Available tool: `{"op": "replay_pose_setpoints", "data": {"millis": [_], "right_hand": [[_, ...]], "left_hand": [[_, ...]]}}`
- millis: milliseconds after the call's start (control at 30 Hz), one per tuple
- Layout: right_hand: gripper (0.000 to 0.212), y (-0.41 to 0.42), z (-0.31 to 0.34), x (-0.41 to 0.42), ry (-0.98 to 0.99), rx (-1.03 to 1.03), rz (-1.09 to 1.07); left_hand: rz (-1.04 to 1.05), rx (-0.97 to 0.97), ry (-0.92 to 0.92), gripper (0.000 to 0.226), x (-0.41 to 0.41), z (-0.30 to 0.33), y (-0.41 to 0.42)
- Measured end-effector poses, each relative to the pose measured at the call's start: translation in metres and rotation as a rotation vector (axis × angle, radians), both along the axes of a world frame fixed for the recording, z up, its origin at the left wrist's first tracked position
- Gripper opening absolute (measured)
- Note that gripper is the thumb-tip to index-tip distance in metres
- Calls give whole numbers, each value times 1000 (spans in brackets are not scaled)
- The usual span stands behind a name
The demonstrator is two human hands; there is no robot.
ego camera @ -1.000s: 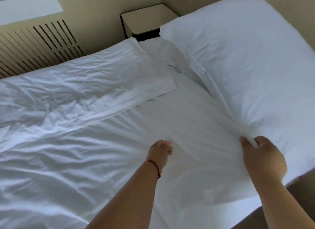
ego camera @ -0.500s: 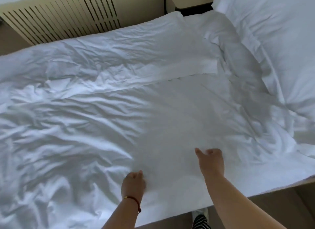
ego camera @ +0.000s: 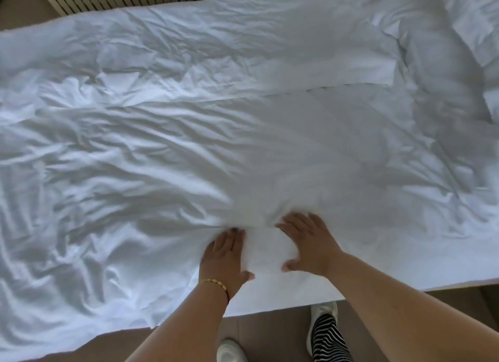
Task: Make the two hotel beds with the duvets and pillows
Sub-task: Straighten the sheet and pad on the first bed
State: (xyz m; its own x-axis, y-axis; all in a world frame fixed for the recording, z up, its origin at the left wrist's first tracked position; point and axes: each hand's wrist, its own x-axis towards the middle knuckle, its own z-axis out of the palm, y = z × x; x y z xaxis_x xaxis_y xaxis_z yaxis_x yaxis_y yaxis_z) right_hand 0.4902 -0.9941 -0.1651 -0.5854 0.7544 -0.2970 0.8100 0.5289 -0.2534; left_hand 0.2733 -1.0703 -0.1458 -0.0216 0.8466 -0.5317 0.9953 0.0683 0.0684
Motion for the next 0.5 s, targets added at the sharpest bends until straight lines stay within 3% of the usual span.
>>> {"op": "replay_pose_setpoints", "data": {"millis": [100, 167, 333, 500], "right_hand": [[52, 31, 13, -9, -49, -98, 37], [40, 41, 31, -17, -44, -206, -34], [45, 36, 60, -21, -85, -406, -115], [44, -31, 57, 2, -289, -718, 3]], "left_hand": [[-33, 82, 66, 49, -2, -1, 18], [75, 76, -53, 27, -5, 10, 28], [345, -132, -408, 34, -12, 42, 30], [246, -492, -467, 37, 12, 31, -33]]}}
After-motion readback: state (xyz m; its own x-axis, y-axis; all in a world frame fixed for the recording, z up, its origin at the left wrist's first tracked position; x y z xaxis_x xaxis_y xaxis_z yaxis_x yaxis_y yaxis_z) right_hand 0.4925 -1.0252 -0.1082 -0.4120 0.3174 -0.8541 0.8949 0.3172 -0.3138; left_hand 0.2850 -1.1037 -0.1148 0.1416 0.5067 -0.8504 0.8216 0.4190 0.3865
